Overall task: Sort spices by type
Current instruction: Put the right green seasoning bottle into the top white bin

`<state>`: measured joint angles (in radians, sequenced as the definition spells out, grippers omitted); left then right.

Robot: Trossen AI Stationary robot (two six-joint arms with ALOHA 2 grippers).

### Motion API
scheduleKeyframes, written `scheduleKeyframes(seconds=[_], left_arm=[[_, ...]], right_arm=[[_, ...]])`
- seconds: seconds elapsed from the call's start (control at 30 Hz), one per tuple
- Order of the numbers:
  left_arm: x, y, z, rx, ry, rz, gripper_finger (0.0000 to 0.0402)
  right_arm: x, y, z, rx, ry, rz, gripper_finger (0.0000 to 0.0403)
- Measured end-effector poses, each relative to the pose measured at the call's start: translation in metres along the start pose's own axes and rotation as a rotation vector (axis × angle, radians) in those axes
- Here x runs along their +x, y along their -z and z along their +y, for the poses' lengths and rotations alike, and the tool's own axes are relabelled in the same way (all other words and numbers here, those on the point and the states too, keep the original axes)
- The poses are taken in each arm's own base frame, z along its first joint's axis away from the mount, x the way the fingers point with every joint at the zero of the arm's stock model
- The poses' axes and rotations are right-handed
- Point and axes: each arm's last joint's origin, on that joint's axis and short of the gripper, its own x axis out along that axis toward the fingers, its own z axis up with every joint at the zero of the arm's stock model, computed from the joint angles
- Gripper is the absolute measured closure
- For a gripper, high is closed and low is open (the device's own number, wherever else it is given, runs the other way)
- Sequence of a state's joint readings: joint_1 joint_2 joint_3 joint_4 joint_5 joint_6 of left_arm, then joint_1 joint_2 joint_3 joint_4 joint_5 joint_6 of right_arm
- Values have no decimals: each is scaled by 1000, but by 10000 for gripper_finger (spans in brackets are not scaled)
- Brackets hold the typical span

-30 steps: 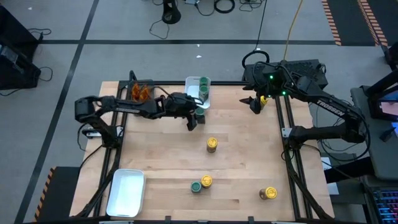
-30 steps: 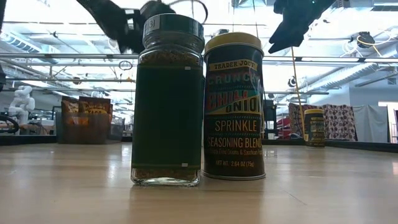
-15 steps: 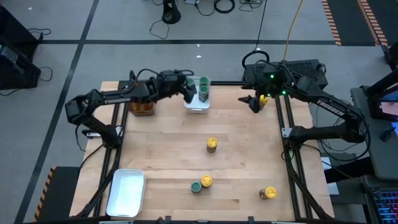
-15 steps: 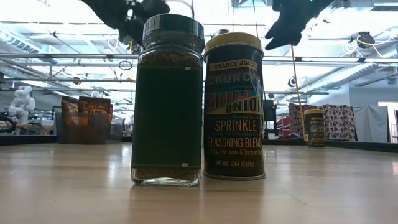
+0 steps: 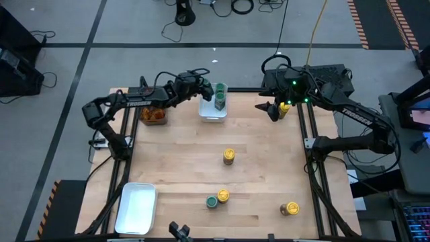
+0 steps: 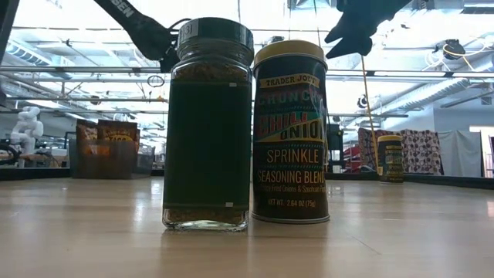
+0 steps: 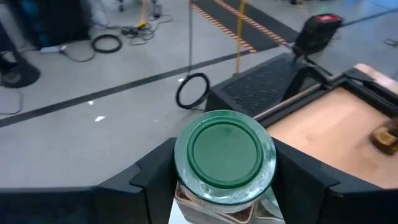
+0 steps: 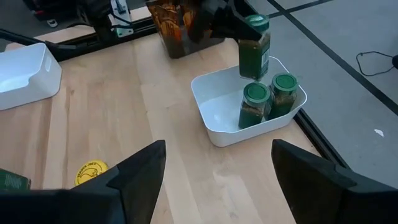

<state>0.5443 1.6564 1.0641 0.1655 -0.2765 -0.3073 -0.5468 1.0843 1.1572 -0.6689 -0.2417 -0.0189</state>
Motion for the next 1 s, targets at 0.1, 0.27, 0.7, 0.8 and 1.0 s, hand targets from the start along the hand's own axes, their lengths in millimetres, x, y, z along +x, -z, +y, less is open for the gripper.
scheduleKeyframes(seconds=[0.1, 0.27, 0.7, 0.8, 1.0], left_arm=[[3, 2, 1, -13, -40, -5, 181], [11, 8, 5, -65, -68, 0, 180], [29, 24, 11, -175, -157, 13, 180], [30, 25, 11, -194, -160, 10, 180], [30, 26, 11, -193, -163, 13, 180]], right_arm=[[0, 0, 0, 8, 0, 0, 129], [0, 0, 0, 7, 0, -4, 129], [0, -4, 0, 5, 5, -42, 129], [0, -4, 0, 5, 5, -42, 129], [0, -4, 0, 5, 5, -44, 129]])
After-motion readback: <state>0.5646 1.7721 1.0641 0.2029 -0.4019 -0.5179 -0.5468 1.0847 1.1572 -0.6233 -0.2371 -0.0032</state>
